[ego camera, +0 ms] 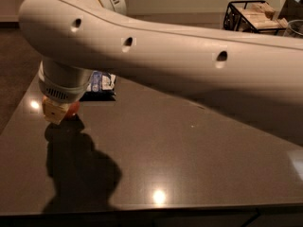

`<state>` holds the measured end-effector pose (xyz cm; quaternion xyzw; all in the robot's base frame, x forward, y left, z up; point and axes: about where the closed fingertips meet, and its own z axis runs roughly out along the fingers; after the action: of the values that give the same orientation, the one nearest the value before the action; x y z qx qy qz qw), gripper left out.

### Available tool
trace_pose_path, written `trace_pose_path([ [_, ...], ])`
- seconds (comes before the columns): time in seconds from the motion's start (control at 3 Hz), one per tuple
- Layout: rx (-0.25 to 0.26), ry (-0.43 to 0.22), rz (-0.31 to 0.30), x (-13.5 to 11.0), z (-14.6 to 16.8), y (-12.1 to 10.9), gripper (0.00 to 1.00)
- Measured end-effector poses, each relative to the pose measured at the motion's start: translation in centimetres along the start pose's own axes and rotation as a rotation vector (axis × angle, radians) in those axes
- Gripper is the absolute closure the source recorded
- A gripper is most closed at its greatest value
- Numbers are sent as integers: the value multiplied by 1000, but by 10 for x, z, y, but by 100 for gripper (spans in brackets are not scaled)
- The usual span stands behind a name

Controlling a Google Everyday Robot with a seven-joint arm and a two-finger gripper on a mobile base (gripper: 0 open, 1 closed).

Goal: Move apple near blue chip bag

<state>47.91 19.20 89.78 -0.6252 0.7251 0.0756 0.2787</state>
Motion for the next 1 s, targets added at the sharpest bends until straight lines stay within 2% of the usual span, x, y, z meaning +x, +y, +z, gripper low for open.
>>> trace_pose_path([
  [0.33, 60, 43, 46, 23, -10, -12, 100],
  [0.67, 67, 63, 82, 43, -7, -15, 100],
  [1.0, 71, 52, 111, 48, 0, -20, 82],
])
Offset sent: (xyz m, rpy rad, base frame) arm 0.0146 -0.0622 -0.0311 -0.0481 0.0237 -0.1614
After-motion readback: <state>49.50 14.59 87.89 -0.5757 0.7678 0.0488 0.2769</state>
